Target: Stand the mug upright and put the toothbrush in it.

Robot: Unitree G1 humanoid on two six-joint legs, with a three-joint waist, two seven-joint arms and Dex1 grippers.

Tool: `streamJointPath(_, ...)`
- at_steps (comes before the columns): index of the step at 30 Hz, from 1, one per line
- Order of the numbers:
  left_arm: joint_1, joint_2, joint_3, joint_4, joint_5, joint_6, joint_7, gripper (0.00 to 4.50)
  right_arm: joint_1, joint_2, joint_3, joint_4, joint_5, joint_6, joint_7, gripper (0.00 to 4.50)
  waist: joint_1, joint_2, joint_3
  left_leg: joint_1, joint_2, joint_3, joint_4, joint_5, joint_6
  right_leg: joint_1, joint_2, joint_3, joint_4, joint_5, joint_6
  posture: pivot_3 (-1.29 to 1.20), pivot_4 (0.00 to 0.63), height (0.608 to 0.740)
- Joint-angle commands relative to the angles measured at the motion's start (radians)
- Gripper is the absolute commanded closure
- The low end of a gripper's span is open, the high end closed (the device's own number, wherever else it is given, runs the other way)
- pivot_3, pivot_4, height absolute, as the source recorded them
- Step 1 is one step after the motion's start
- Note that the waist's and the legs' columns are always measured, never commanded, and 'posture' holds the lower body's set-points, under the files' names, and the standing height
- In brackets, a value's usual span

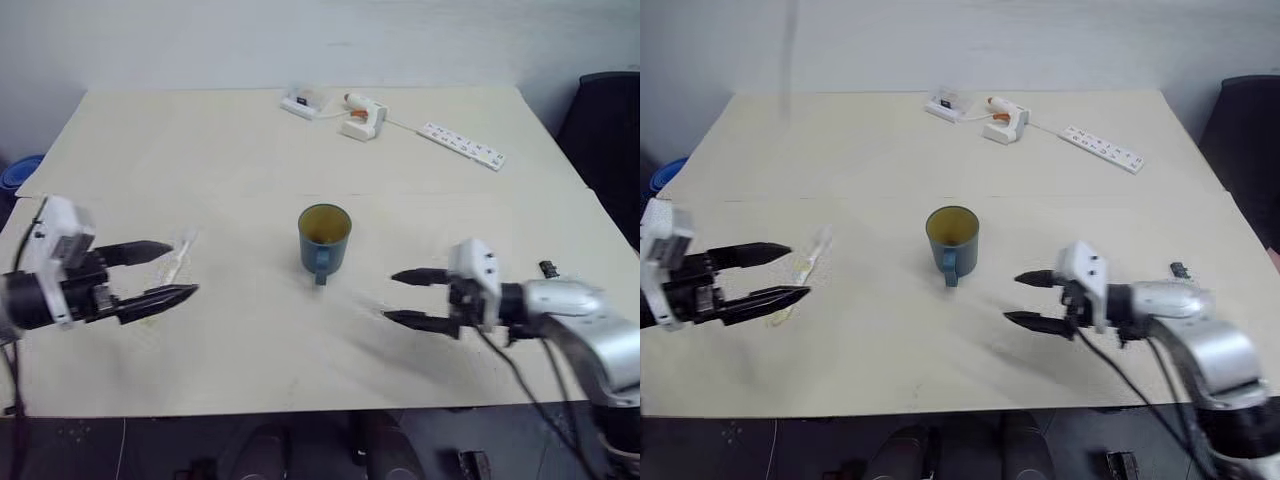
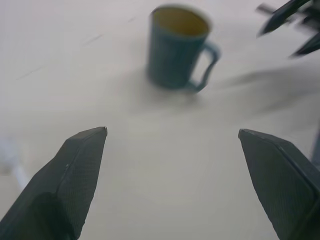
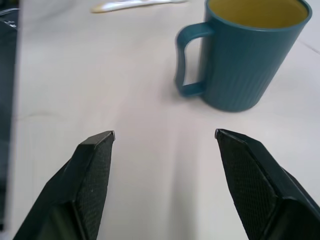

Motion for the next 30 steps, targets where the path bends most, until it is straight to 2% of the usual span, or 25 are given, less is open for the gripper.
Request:
streamJointPath(1,-0.009,0.059,-0.124,0.153,0.198,-0.041,0.110,0.00,-0.076,-0.102,-0.154,-0.061,0.231,0.126,0.067,1.15,0.001,0.001,0.000,0.000,0.000,0.000,0.000,0.000,0.000,0.000,0.000,0.000,0.000,-0.001,-0.001,0.00,0.150,0.740)
streamJointPath(4,-0.123,0.035,-0.249,0.232,0.268,-0.030,0.191,0.00,-0.145,-0.121,-0.169,-0.063,0.317,0.168,0.047,1.15,0.005,-0.001,0.000,0.000,0.004,-0.001,0.000,0.000,0.000,0.001,0.001,-0.001,-0.001,0.000,-0.001,0.00,0.150,0.740)
streamJointPath(7,-0.291,-0.033,-0.388,0.334,0.344,-0.051,0.260,0.00,-0.219,-0.109,-0.157,-0.058,0.364,0.188,0.005,1.15,0.021,-0.001,0.000,-0.001,0.005,-0.001,0.000,0.000,0.000,0.001,0.000,-0.002,-0.002,0.003,0.002,0.00,0.150,0.740)
streamJointPath(12,-0.502,-0.127,-0.550,0.501,0.432,-0.076,0.271,0.00,-0.254,-0.099,-0.102,-0.055,0.327,0.157,-0.034,1.15,0.028,-0.003,-0.001,-0.005,0.004,-0.001,0.000,-0.001,0.001,-0.001,-0.001,-0.002,0.000,0.004,0.003,0.00,0.150,0.740)
streamJointPath(17,-0.616,-0.191,-0.627,0.607,0.480,-0.101,0.245,0.00,-0.249,-0.092,-0.067,-0.053,0.272,0.113,-0.059,1.15,0.026,-0.003,-0.002,-0.006,-0.002,0.000,0.001,-0.001,0.003,-0.001,-0.002,-0.002,-0.002,0.005,0.005,0.00,0.150,0.740)
streamJointPath(22,-0.671,-0.233,-0.678,0.659,0.520,-0.024,0.257,0.00,-0.227,-0.084,-0.076,-0.075,0.283,0.109,-0.085,1.15,0.027,-0.003,-0.002,-0.006,-0.002,0.000,0.002,-0.001,0.003,-0.001,-0.002,-0.001,-0.001,0.005,0.005,0.00,0.150,0.740)
streamJointPath(25,-0.671,-0.232,-0.702,0.670,0.547,-0.036,0.248,0.65,-0.214,-0.084,-0.083,-0.090,0.290,0.109,-0.098,1.11,0.027,-0.003,-0.002,-0.004,-0.002,0.000,0.002,-0.001,0.002,0.000,-0.003,-0.001,-0.002,0.005,0.005,0.00,0.150,0.740)
streamJointPath(30,-0.683,-0.228,-0.716,0.690,0.557,0.001,0.240,2.10,-0.201,-0.093,-0.092,-0.096,0.278,0.097,-0.106,1.11,0.025,-0.003,-0.002,-0.001,-0.003,0.001,0.002,0.001,0.001,0.000,-0.003,0.001,0.001,0.005,0.005,0.00,0.150,0.740)
